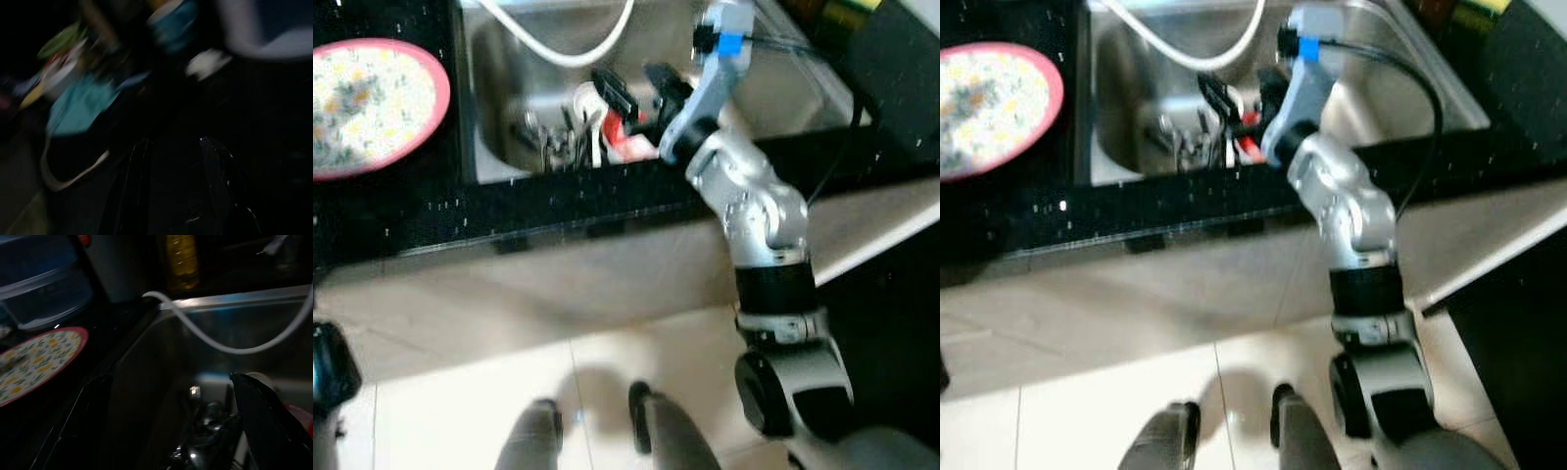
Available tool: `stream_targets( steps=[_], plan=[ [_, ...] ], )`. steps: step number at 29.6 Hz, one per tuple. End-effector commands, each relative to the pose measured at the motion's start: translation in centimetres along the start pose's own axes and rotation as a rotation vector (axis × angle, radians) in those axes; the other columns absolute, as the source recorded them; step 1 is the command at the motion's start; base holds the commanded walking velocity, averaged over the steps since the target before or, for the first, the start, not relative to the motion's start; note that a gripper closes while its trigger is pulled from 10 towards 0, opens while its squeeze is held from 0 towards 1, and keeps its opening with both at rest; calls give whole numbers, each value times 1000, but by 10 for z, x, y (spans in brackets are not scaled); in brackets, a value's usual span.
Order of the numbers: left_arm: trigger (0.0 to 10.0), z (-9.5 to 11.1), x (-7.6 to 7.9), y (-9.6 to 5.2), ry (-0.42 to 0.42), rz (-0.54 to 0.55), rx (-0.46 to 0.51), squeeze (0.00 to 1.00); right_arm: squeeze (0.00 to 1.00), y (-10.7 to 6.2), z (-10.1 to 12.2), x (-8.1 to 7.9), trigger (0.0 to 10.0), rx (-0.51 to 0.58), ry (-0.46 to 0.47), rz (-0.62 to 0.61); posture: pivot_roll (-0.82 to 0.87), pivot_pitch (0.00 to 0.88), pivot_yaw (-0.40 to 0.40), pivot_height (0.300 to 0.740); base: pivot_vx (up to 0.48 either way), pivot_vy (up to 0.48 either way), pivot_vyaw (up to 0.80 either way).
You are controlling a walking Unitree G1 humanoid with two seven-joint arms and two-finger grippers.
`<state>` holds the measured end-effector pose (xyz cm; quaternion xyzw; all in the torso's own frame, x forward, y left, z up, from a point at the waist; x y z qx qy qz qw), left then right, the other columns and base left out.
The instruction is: Kitchen organization
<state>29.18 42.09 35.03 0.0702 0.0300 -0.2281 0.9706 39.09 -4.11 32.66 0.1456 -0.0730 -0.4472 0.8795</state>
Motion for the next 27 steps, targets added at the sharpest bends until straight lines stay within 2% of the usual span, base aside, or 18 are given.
stream_targets(
  steps=[1,3,4,5,6,9,12,13,16,19,21,25,27],
  plan=[
    [10000,5,-21,4,9,73,5,0,0,2,1,-3,10000,5,8,17,184,269,-41,740,0,0,0],
    [10000,-8,-27,8,0,84,-57,0,0,2,1,-4,10000,5,9,20,186,272,-45,740,0,0,0],
    [10000,-16,-27,9,-15,67,-93,498,0,3,1,-3,10000,4,8,20,182,272,-44,740,0,0,0],
    [10000,-16,-27,9,-15,67,-93,498,0,3,1,-3,10000,4,8,20,182,272,-44,740,0,0,0],
    [10000,-22,-25,11,-42,42,-123,1000,0,2,1,-3,10000,4,8,19,180,270,-42,740,0,0,0],
    [10000,-24,-22,11,-60,17,-134,1000,0,2,0,-3,10000,3,7,18,180,270,-42,740,0,0,0],
    [10000,-23,-9,10,-152,-58,-157,1000,0,1,1,-1,10000,4,3,11,173,267,-36,740,0,0,0],
    [10000,-25,-5,9,-197,-77,-180,0,0,1,1,0,10000,5,2,9,173,267,-36,740,0,0,0],
    [10000,-29,-2,9,-236,-87,-209,0,0,0,2,0,10000,6,1,8,170,267,-33,740,0,0,0],
    [10000,-46,-6,10,-338,-57,-311,0,0,-1,2,2,10000,6,-1,2,167,268,-32,740,0,0,0],
    [10000,-50,-8,10,-358,-48,-333,0,0,-1,2,2,10000,6,-1,2,167,268,-32,740,0,0,0],
    [10000,-73,-4,7,-464,-66,-459,0,0,-1,2,2,10000,6,-2,2,168,269,-35,740,0,0,0],
    [10000,-77,-3,6,-475,-68,-481,0,0,0,2,2,10000,6,-2,3,168,269,-35,740,0,0,0]
  ],
)
Point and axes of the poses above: a point about 5 cm out from each wrist's last joint towards the gripper, its own y axis pointing out of the wrist towards the gripper, its own z axis along the axis of the wrist's last joint, x = y × z, the point moved 5 cm from there along y, pointing out of the wrist towards the gripper, and after that the axes turned 7 degrees about -y, right-handed, at the moved point
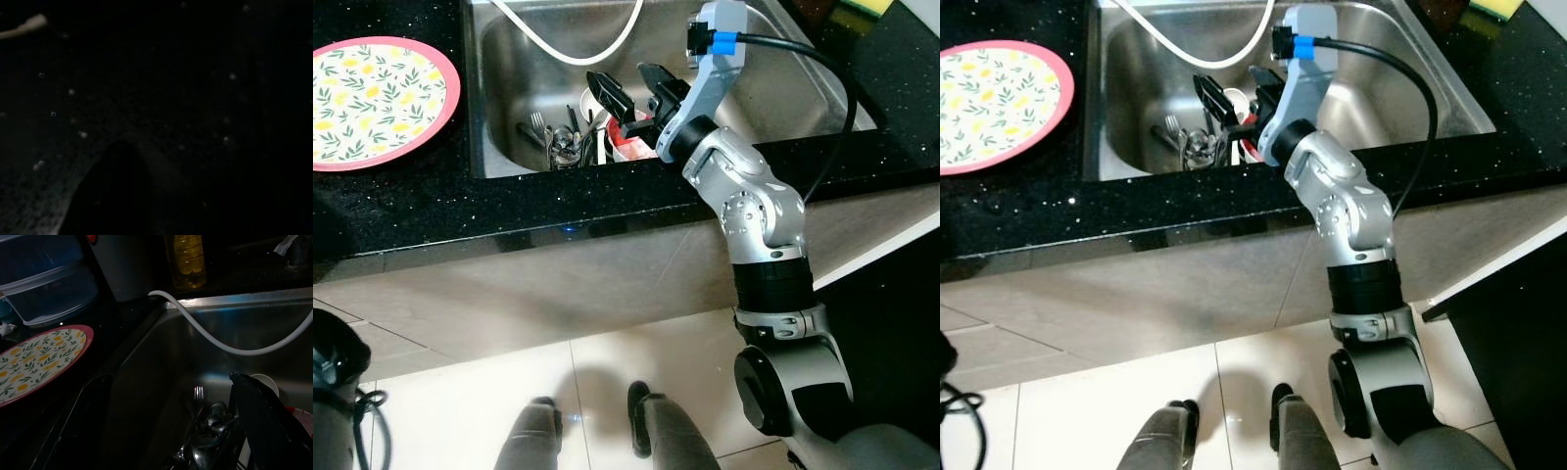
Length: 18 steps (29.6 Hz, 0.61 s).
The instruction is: Kitchen organization
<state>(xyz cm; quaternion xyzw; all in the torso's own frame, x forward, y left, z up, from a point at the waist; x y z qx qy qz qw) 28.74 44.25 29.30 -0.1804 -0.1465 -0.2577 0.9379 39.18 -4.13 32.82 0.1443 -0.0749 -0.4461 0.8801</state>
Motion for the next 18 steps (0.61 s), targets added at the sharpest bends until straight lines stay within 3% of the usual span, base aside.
stream_targets(
  steps=[1,6,7,10,11,12,15,18],
  plan=[
    [10000,-21,-4,4,-17,10,-89,0,0,-1,1,1,10000,7,2,1,168,269,-35,740,0,0,0],
    [10000,-30,-7,7,-2,12,-121,0,0,-1,2,1,10000,9,3,4,167,269,-40,740,0,0,0],
    [10000,-23,-11,6,68,39,-55,0,0,-1,2,1,10000,10,3,5,165,269,-40,740,0,0,0],
    [10000,-12,-11,4,137,53,21,0,0,-1,3,1,10000,10,2,6,164,269,-42,740,0,0,0],
    [10000,11,7,-6,196,1,160,0,0,-1,3,1,10000,10,1,5,164,269,-42,740,0,0,0],
    [10000,19,16,-11,195,-39,198,0,0,-1,3,1,10000,9,2,5,164,269,-42,740,0,0,0],
    [10000,23,22,-14,191,-65,218,0,0,-1,3,1,10000,9,2,6,164,269,-42,740,0,0,0],
    [10000,23,44,-21,242,-130,246,0,0,0,3,0,10000,11,5,7,167,265,-40,740,0,0,0]
  ],
)
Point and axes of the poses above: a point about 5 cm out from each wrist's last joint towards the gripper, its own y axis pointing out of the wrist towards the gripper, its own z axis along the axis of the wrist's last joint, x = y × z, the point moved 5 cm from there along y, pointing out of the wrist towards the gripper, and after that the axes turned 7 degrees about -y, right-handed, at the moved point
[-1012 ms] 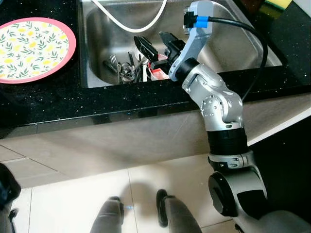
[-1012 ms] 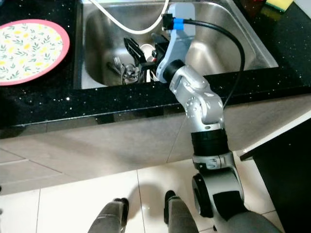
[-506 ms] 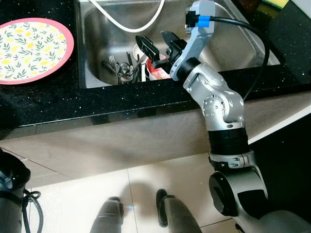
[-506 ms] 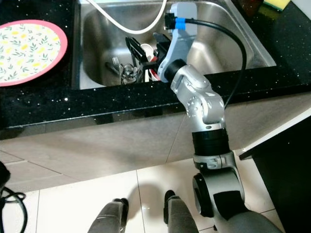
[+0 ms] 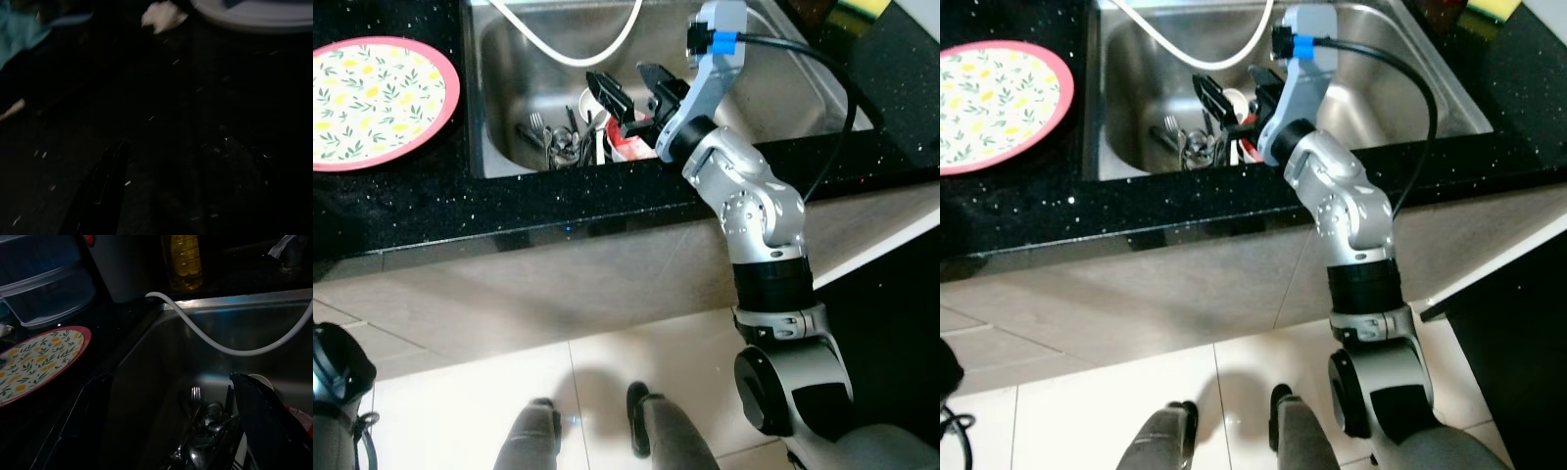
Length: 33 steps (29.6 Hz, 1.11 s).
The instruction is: Kitchen organization
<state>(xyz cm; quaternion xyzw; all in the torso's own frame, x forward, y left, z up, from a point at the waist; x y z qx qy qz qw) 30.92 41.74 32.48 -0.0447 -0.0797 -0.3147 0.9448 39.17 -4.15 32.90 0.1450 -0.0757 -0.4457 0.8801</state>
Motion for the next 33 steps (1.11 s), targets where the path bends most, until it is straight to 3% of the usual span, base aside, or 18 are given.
stream_targets(
  steps=[1,4,8,16,17,20,22,33],
  plan=[
    [10000,10,2,-2,24,-9,38,0,0,-1,2,0,10000,9,6,6,167,265,-40,740,0,0,0],
    [10000,-12,7,0,-7,-24,-41,0,0,-1,2,-1,10000,10,6,6,163,263,-36,740,0,0,0],
    [10000,-53,-8,3,-142,35,-231,0,0,-3,2,1,10000,8,1,-1,151,260,-31,740,0,0,0],
    [10000,-73,-24,1,-149,113,-304,0,0,-3,2,1,10000,7,0,0,153,256,-36,740,0,0,0],
    [5373,-75,-29,1,-143,133,-313,0,0,-3,2,1,10000,7,0,2,156,253,-38,740,0,0,0],
    [5373,-76,-32,1,-138,144,-318,0,0,-2,2,0,10000,7,0,6,156,253,-38,740,0,0,0],
    [0,-76,-36,1,-138,152,-320,0,0,0,3,-2,10000,9,2,14,159,252,-44,740,0,0,0],
    [0,-70,-36,1,-118,152,-290,0,0,0,2,-1,10000,7,2,13,157,257,-43,740,0,0,0]
  ],
)
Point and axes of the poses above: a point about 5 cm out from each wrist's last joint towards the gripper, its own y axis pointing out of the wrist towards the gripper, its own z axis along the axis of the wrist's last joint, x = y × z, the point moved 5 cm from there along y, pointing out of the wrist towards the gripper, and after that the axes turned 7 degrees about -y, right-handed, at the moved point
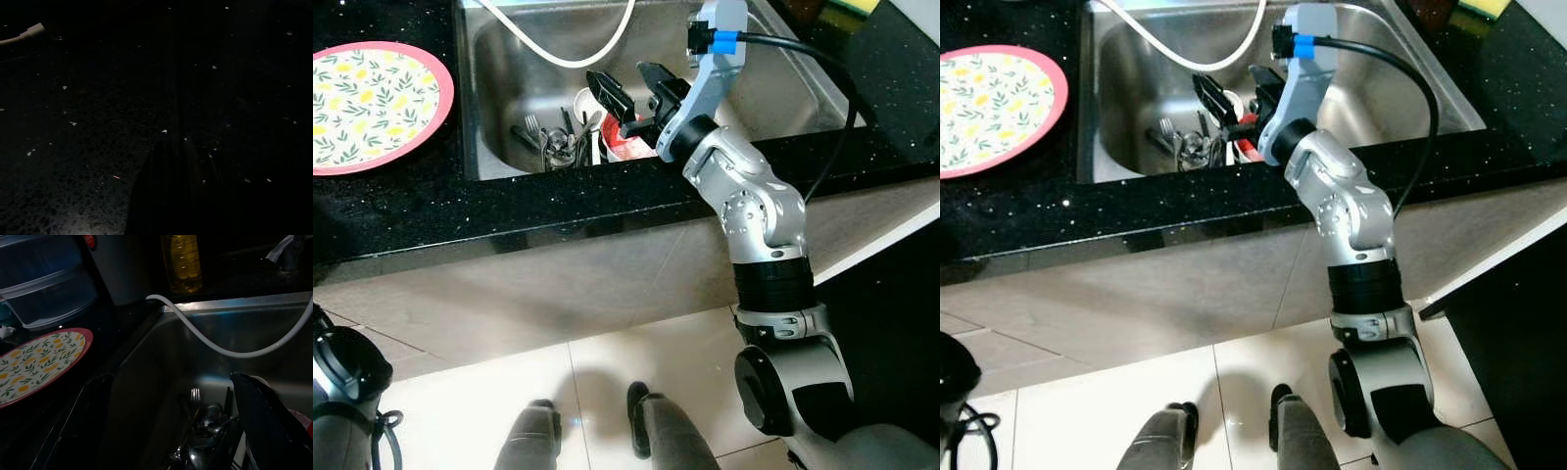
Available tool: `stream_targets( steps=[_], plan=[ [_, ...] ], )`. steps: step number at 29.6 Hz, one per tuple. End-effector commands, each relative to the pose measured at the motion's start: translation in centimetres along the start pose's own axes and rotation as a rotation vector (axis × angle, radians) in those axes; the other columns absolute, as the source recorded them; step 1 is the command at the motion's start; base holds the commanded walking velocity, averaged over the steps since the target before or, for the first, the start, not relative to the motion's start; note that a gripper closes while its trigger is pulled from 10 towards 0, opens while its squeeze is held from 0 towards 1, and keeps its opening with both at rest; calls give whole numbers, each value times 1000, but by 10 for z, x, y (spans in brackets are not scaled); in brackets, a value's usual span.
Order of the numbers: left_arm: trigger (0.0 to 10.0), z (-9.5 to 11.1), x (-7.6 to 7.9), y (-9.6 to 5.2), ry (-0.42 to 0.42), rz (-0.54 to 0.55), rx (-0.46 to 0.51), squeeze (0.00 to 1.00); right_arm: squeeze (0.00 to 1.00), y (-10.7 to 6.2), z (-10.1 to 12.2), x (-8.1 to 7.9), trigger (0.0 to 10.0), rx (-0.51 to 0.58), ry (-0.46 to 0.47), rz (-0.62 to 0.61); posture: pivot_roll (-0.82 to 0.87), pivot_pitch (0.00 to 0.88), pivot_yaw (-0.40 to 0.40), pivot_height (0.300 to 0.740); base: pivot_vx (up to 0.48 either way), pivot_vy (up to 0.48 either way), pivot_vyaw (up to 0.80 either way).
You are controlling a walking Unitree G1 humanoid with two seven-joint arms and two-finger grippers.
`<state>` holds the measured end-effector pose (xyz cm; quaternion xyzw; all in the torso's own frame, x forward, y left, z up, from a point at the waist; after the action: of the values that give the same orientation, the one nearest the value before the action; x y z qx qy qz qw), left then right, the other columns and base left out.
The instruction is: Kitchen organization
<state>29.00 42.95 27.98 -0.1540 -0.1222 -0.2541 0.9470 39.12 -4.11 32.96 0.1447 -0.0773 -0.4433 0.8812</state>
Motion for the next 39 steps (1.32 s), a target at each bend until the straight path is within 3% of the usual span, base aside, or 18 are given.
stream_targets(
  steps=[1,5,9,10,11,14,16,17,19,20,24,27,30,31,32,35,38,39],
  plan=[
    [0,-28,-8,7,40,31,-111,0,0,0,2,-1,10000,6,4,6,157,257,-43,740,0,0,0],
    [0,-19,1,5,32,-7,-73,0,0,-1,2,0,10000,7,4,2,158,259,-38,740,0,0,0],
    [0,18,53,-18,-8,-286,107,0,0,-1,2,2,10000,9,4,-4,159,259,-37,740,0,0,0],
    [10000,27,68,-29,-10,-367,158,0,0,-1,2,2,10000,9,4,-5,159,258,-35,740,0,0,0],
    [10000,37,85,-44,-10,-461,212,0,0,-1,2,2,10000,10,5,-6,159,258,-35,740,0,0,0],
    [10000,43,98,-56,-11,-532,246,0,0,-1,2,2,10000,10,5,-7,161,258,-34,740,0,0,0],
    [10000,45,159,-119,-10,-903,288,0,0,-1,2,2,10000,12,7,-8,162,259,-35,740,0,0,0],
    [10000,45,159,-119,-10,-903,288,0,0,-1,2,2,10000,12,7,-8,162,259,-35,740,0,0,0],
    [10000,26,190,-156,47,-1087,256,0,0,0,2,2,10000,12,8,-7,163,260,-35,740,0,0,0],
    [10000,26,190,-156,47,-1087,256,0,0,0,2,2,10000,12,8,-7,163,260,-35,740,0,0,0],
    [10000,-17,222,-191,175,-1259,163,0,0,0,1,1,10000,12,10,-7,163,265,-28,740,0,0,0],
    [10000,-94,250,-238,364,-1437,14,0,0,-1,2,1,10000,14,10,-21,148,271,-10,740,0,0,0],
    [10000,-115,252,-240,378,-1426,-63,0,0,-4,3,8,10000,16,2,-56,141,274,8,740,0,0,0],
    [10000,-123,252,-238,384,-1422,-89,227,0,-6,2,15,10000,13,-13,-93,141,274,8,740,0,0,0],
    [10000,-130,251,-237,397,-1417,-115,1000,0,-8,0,24,10000,-1,-44,-142,140,276,16,740,0,0,0],
    [10000,-136,249,-233,417,-1413,-131,1000,0,-12,-8,40,10000,-59,-115,-227,142,278,20,740,0,0,0],
    [10000,-115,251,-226,357,-1407,-67,1000,0,-13,-10,47,10000,-74,-155,-254,146,277,22,740,0,0,0],
    [10000,-93,251,-229,292,-1429,13,110,0,-13,-6,49,10000,-65,-204,-272,146,277,22,740,0,0,0]
  ],
)
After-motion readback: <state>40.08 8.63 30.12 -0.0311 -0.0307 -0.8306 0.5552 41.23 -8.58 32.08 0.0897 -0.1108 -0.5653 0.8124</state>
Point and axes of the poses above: a point about 5 cm out from each wrist's last joint towards the gripper, its own y axis pointing out of the wrist towards the gripper, its own z axis along the axis of the wrist's last joint, x = y × z, the point moved 5 cm from there along y, pointing out of the wrist towards the gripper, and after that the axes turned 7 degrees about -y, right-handed, at the moved point
